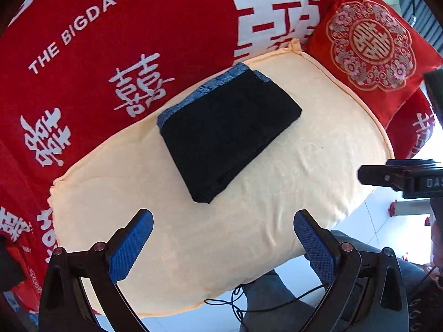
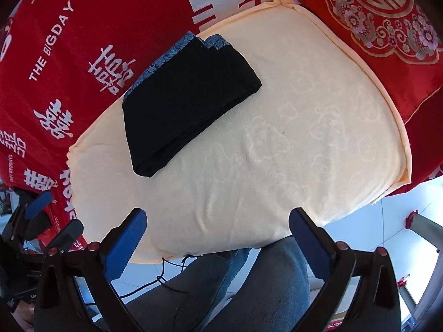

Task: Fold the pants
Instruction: 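Release the folded pants and raise both grippers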

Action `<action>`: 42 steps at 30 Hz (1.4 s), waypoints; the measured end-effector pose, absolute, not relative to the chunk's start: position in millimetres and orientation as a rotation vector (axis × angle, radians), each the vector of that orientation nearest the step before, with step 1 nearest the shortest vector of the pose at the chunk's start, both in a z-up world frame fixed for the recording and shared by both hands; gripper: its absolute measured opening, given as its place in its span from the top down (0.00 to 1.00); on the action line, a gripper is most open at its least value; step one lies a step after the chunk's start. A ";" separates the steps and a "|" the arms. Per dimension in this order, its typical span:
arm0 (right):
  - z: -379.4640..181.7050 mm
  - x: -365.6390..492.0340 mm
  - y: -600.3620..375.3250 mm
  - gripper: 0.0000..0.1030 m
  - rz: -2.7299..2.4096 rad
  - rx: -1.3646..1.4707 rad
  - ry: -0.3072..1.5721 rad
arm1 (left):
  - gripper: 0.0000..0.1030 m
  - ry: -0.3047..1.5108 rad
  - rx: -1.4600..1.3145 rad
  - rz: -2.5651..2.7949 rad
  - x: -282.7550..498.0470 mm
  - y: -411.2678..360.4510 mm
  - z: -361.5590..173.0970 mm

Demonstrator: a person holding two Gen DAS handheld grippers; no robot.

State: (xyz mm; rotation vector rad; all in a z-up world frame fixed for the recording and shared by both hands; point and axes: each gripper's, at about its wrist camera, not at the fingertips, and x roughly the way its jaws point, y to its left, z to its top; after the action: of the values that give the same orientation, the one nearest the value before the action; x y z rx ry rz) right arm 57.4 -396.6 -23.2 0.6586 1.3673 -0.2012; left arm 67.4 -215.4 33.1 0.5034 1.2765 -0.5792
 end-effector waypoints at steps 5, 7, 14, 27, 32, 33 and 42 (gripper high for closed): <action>5.4 68.6 -401.0 0.00 -0.219 0.598 1.318 | 0.01 1.273 0.418 -0.541 80.6 -208.2 42.7; 11.2 74.5 -400.6 0.00 -0.223 0.573 1.317 | 0.01 1.272 0.388 -0.528 82.0 -205.0 43.8; 20.6 90.5 -389.8 0.00 -0.185 0.513 1.317 | 0.01 1.285 0.336 -0.444 84.6 -189.7 41.9; 20.6 113.5 -380.7 0.00 -0.050 0.616 1.307 | 0.01 1.341 0.169 -0.300 93.9 -147.9 33.5; 19.7 118.4 -370.7 0.00 -0.009 0.584 1.326 | 0.01 1.348 0.155 -0.308 96.8 -147.2 32.5; 19.7 118.8 -369.3 0.00 -0.002 0.578 1.329 | 0.01 1.348 0.157 -0.311 97.2 -147.6 32.7; 14.9 118.5 -372.1 0.00 -0.013 0.569 1.377 | 0.01 1.363 0.162 -0.317 101.0 -149.6 29.0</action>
State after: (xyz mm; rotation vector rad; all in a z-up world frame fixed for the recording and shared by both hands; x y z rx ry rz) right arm 118.5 -372.1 14.9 0.5694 1.3772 -0.0128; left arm 101.0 -149.6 29.0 0.1619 1.3629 -0.3166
